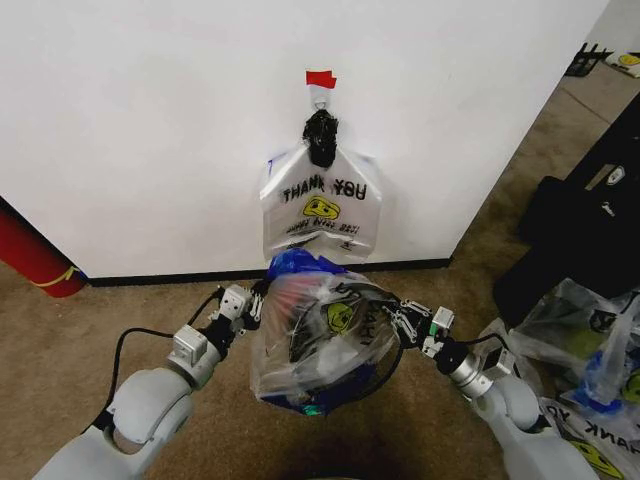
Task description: Pick up the garbage bag from the wall and place it over the trash bin.
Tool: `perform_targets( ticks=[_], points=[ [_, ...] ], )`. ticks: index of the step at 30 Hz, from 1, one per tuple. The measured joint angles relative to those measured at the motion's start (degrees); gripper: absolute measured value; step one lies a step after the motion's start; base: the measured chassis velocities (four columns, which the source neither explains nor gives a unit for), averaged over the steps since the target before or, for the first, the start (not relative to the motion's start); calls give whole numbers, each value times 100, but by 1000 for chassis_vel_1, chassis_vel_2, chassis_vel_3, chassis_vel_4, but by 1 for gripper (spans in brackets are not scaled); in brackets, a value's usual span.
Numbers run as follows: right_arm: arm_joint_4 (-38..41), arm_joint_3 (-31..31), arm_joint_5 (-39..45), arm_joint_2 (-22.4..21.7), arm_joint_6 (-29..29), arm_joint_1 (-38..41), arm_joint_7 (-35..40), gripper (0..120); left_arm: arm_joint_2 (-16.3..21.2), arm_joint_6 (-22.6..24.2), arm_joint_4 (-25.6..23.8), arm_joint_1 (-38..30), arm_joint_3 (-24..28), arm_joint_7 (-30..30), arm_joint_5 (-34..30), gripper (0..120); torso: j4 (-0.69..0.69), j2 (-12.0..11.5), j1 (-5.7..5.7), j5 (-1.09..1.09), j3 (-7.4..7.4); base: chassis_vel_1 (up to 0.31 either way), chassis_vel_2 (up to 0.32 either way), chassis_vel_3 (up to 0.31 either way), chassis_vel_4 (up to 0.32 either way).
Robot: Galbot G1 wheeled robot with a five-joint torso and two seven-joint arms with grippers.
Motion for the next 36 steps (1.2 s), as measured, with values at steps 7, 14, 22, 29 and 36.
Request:
perform_targets(
  ticks=[7,14,22,29,36],
  points=[
    [-60,-172,338,53,15,-99,644,1,-19,-16,-111,23,-13,-158,-501,13,0,0,0,1,0,0,0,0,0],
    [-133,-510,538,208,-73,-281,2120,1,-65,-145,-254,-24,-110,-318,-920,39,-2,0,0,-1,0,0,0,0,0],
    [-4,-672,725,336,-311,-388,3375,1,12,-1574,-475,430,-482,857,494,68,1,0,0,2,-1,0,0,0,0],
    [285,-646,689,371,-445,-476,3903,1,-79,-3184,-273,513,-692,2831,2066,93,-1,0,0,-1,-1,0,0,0,0],
    [488,-624,357,356,-455,-555,3841,1,-96,-3389,-200,441,-821,3679,2576,100,0,0,0,0,-1,0,0,0,0]
  ],
)
